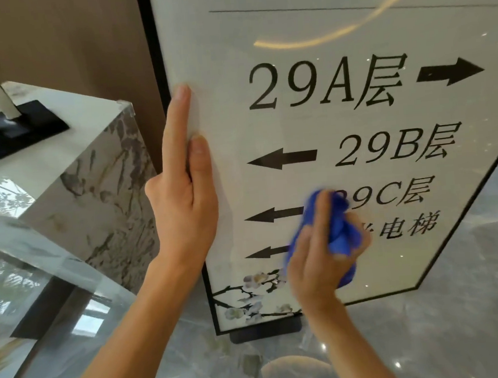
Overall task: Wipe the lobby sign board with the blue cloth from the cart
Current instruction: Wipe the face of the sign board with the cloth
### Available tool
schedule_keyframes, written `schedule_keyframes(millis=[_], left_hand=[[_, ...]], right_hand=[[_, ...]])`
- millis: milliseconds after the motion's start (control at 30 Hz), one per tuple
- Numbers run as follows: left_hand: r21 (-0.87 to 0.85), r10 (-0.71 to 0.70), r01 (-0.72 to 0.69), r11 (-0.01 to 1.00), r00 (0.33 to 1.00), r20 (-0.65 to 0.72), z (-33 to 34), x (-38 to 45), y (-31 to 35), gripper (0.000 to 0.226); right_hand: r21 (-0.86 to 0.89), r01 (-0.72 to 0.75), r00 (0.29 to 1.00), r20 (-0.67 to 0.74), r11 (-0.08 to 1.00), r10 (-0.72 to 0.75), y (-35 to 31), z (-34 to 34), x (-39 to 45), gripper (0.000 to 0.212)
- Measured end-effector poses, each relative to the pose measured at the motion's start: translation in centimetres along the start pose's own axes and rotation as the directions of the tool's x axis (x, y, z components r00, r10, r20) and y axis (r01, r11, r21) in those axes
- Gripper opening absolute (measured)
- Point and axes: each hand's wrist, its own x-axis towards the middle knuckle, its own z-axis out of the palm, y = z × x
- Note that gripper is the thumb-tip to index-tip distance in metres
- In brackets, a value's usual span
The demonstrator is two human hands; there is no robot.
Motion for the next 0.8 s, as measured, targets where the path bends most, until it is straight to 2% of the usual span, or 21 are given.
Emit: schedule_keyframes(millis=[67, 133, 200, 367, 467, 500, 533, 600, 633, 667, 700, 767, 800], left_hand=[[-0.004, 0.007, -0.007, 1.000, 1.000, -0.001, 0.1, 0.0, -0.5, 0.046], [-0.003, 0.008, -0.008, 1.000, 1.000, -0.001, 0.1, 0.0, -0.8, 0.045], [-0.011, 0.010, -0.010, 1.000, 1.000, -0.009, 0.2, 0.0, -1.0, 0.045], [-0.025, 0.082, -0.082, 0.996, 0.996, -0.021, 0.5, -0.1, -1.4, 0.044], [-0.035, 0.069, -0.070, 0.997, 0.997, -0.030, 0.7, -0.2, -1.9, 0.044], [-0.039, 0.065, -0.066, 0.997, 0.998, -0.028, 0.7, -0.3, -2.1, 0.044], [-0.040, 0.064, -0.065, 0.997, 0.998, -0.025, 0.7, -0.3, -2.1, 0.044], [-0.038, 0.071, -0.072, 0.997, 0.997, -0.026, 0.6, -0.5, -2.3, 0.045], [-0.038, 0.077, -0.078, 0.996, 0.997, -0.026, 0.7, -0.5, -2.4, 0.044], [-0.036, 0.079, -0.080, 0.996, 0.997, -0.025, 0.7, -0.5, -2.5, 0.044], [-0.032, 0.078, -0.079, 0.996, 0.997, -0.027, 0.7, -0.5, -2.5, 0.044], [-0.022, 0.075, -0.076, 0.997, 0.997, -0.037, 0.7, -0.5, -2.4, 0.044], [-0.016, 0.074, -0.075, 0.997, 0.996, -0.042, 0.8, -0.5, -2.2, 0.044]], right_hand=[[0.120, 0.033, 0.994, 0.099, 0.992, -0.045, -1.4, 1.1, -2.2, 0.026], [0.049, 0.190, 0.959, 0.205, 0.980, -0.197, -2.4, 2.1, -4.4, 0.020], [-0.115, 0.413, 0.899, 0.214, 0.904, -0.383, -1.6, 3.4, -7.6, 0.044], [-0.170, 0.510, 0.856, 0.200, 0.843, -0.477, -0.2, 4.6, -11.6, 0.064], [-0.158, 0.533, 0.841, 0.209, 0.831, -0.499, 0.9, 4.3, -13.1, 0.078], [-0.136, 0.527, 0.841, 0.223, 0.839, -0.492, 1.5, 3.9, -13.3, 0.082], [-0.138, 0.531, 0.837, 0.239, 0.836, -0.492, 2.2, 3.5, -13.5, 0.077], [-0.151, 0.512, 0.838, 0.305, 0.845, -0.453, 4.4, 2.6, -13.7, 0.049], [-0.154, 0.474, 0.844, 0.363, 0.867, -0.396, 5.4, 1.7, -13.1, 0.042], [-0.142, 0.438, 0.842, 0.410, 0.888, -0.350, 6.4, 0.8, -12.1, 0.045], [-0.137, 0.350, 0.866, 0.423, 0.927, -0.265, 7.7, -0.1, -10.9, 0.041], [-0.188, 0.084, 0.933, 0.361, 0.979, -0.010, 9.3, -2.3, -7.8, 0.014], [-0.241, -0.006, 0.951, 0.298, 0.971, 0.080, 10.4, -3.2, -6.5, 0.019]])
